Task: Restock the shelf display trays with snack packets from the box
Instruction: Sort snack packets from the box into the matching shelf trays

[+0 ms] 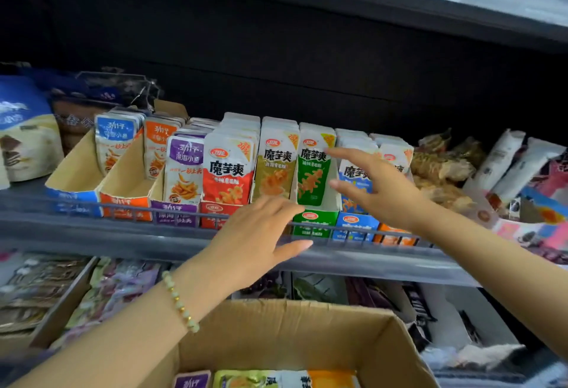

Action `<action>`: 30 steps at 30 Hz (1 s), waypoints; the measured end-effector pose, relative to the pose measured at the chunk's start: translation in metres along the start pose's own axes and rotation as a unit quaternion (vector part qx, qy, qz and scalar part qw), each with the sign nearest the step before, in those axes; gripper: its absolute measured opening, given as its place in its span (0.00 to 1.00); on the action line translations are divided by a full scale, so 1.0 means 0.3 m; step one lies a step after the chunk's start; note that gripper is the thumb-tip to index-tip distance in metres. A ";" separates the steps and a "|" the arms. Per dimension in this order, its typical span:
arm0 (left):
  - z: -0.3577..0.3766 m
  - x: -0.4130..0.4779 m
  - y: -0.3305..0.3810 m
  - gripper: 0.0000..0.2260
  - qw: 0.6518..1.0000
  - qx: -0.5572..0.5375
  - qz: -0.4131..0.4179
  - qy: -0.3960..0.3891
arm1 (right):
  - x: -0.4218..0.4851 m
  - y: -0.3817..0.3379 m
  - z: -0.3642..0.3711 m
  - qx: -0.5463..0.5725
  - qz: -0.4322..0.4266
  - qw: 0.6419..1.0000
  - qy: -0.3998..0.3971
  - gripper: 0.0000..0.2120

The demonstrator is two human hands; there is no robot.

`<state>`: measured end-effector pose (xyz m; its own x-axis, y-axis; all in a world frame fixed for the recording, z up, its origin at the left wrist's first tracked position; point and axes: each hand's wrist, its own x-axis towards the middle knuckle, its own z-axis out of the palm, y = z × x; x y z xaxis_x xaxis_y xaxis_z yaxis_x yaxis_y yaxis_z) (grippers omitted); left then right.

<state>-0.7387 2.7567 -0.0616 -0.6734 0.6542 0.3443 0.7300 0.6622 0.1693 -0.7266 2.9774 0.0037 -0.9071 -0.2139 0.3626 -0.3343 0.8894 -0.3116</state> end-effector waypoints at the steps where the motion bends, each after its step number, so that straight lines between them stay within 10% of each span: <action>1: -0.002 -0.045 0.013 0.28 1.000 -0.015 -0.007 -0.007 | -0.060 -0.011 0.021 0.019 0.004 1.000 -0.020 0.25; 11: 0.291 -0.421 0.015 0.38 0.957 -0.069 -0.109 -0.259 | -0.560 0.082 0.481 0.160 0.129 0.943 -0.260 0.22; 18: 0.516 -0.475 -0.005 0.27 0.904 -0.065 -0.093 -0.413 | -0.679 0.138 0.765 0.192 0.278 0.842 -0.421 0.25; 30: 0.694 -0.446 0.035 0.23 0.899 -0.032 -0.016 -0.436 | -0.726 0.108 0.865 0.115 0.163 0.837 -0.509 0.22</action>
<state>-0.6653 2.7522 -0.2981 -0.5099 0.6909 -0.5125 0.6944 0.6822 0.2288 -0.6062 2.9481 -0.3134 -0.6685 -0.3132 -0.6745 0.0386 0.8911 -0.4521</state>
